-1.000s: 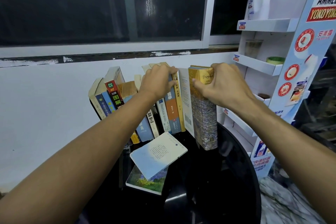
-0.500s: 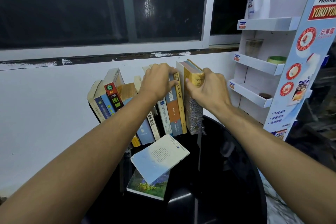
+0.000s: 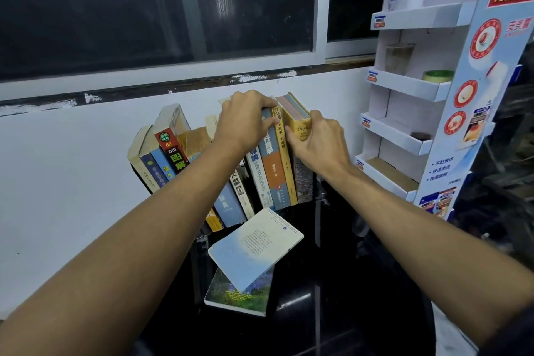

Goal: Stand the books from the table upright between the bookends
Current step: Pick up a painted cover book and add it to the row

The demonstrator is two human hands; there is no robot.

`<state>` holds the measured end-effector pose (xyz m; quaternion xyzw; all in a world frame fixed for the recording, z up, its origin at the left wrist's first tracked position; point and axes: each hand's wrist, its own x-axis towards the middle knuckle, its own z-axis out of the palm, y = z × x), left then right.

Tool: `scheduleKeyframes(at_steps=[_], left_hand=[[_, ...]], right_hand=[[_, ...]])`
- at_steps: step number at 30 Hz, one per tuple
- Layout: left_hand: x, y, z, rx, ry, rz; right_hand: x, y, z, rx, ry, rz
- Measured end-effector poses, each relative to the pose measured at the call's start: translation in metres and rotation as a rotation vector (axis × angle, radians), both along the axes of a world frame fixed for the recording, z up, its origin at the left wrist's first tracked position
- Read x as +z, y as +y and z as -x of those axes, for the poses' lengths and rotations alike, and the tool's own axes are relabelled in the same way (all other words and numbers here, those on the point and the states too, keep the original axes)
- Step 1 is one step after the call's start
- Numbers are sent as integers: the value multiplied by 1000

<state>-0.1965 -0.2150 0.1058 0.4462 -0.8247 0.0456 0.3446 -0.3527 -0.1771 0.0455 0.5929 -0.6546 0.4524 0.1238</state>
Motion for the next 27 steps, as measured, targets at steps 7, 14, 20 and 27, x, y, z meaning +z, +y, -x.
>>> scheduleKeyframes(at_steps=[7, 14, 20, 27], left_hand=[[0, 2, 0, -19, 17, 8], [-1, 5, 0, -43, 32, 5], [2, 8, 1, -43, 31, 2], [2, 11, 2, -39, 22, -10]], right_hand=[[-7, -2, 7, 36, 26, 1], [-3, 5, 11, 252, 58, -43], [6, 7, 21, 413, 50, -289], [13, 2, 27, 472, 32, -378]])
